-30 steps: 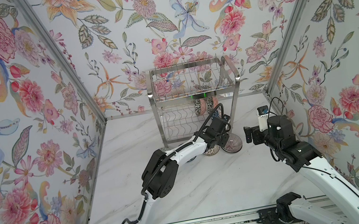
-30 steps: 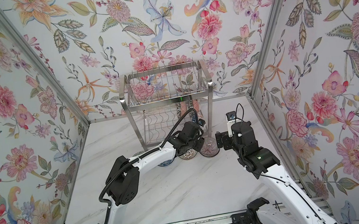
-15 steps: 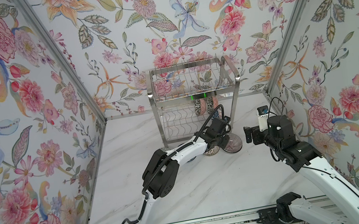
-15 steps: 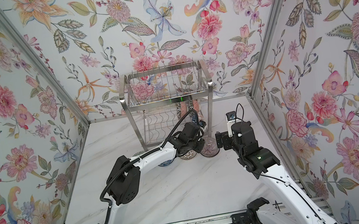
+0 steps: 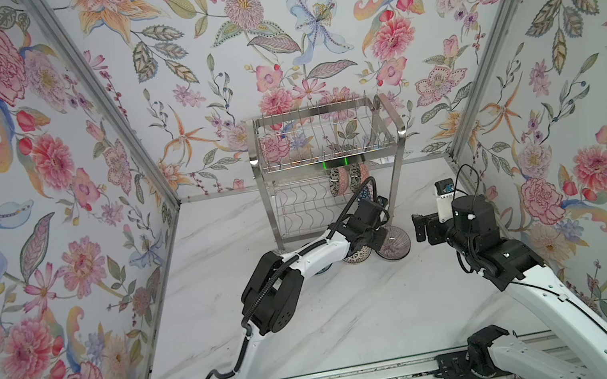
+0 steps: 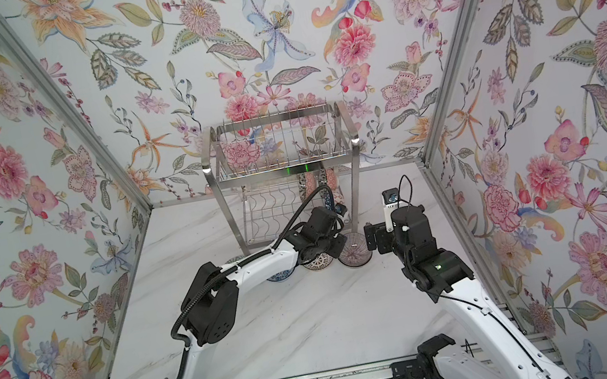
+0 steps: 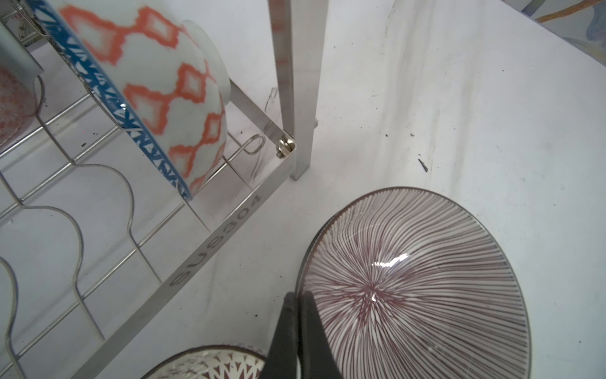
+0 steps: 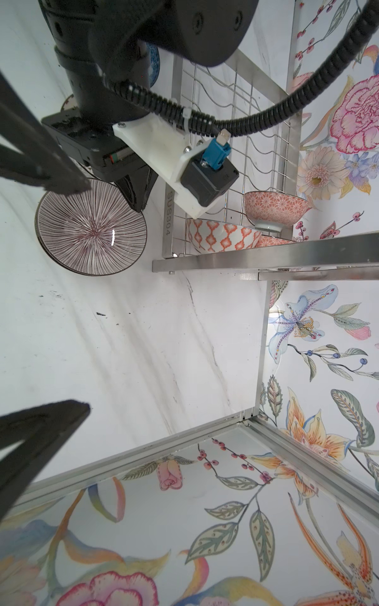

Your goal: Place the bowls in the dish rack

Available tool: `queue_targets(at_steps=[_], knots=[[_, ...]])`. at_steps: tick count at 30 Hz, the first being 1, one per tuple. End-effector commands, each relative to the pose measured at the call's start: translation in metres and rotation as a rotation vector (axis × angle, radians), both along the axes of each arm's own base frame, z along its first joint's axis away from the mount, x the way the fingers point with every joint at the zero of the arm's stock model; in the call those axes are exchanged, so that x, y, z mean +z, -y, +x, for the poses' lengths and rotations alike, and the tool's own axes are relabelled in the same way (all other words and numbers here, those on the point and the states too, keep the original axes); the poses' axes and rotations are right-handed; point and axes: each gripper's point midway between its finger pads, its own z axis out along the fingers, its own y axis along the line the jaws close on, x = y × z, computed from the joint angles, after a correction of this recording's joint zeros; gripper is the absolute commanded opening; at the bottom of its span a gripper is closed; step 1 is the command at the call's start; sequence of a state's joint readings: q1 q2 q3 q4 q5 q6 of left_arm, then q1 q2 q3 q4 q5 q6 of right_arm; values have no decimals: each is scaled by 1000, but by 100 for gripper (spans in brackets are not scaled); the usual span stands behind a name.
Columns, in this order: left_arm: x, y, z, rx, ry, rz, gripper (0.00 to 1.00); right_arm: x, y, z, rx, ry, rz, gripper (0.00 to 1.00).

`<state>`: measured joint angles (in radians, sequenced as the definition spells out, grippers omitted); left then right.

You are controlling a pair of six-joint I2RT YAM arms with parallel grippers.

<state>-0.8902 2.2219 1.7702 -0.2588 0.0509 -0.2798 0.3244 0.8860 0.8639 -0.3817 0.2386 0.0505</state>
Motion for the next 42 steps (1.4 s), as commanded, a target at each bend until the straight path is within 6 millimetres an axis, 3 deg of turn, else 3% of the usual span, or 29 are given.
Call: queue_targets(at_steps=[1, 9, 27, 42], knots=[[-1, -5, 0, -1, -11, 22, 0, 3, 1, -2, -5, 8, 21, 99], [18, -3, 1, -7, 17, -4, 0, 4, 2, -3, -7, 11, 21, 99], [83, 5, 7, -19, 108, -107, 0, 6, 4, -3, -13, 19, 24, 99], [80, 4, 9, -19, 107, -71, 0, 6, 4, -2, -11, 15, 27, 99]])
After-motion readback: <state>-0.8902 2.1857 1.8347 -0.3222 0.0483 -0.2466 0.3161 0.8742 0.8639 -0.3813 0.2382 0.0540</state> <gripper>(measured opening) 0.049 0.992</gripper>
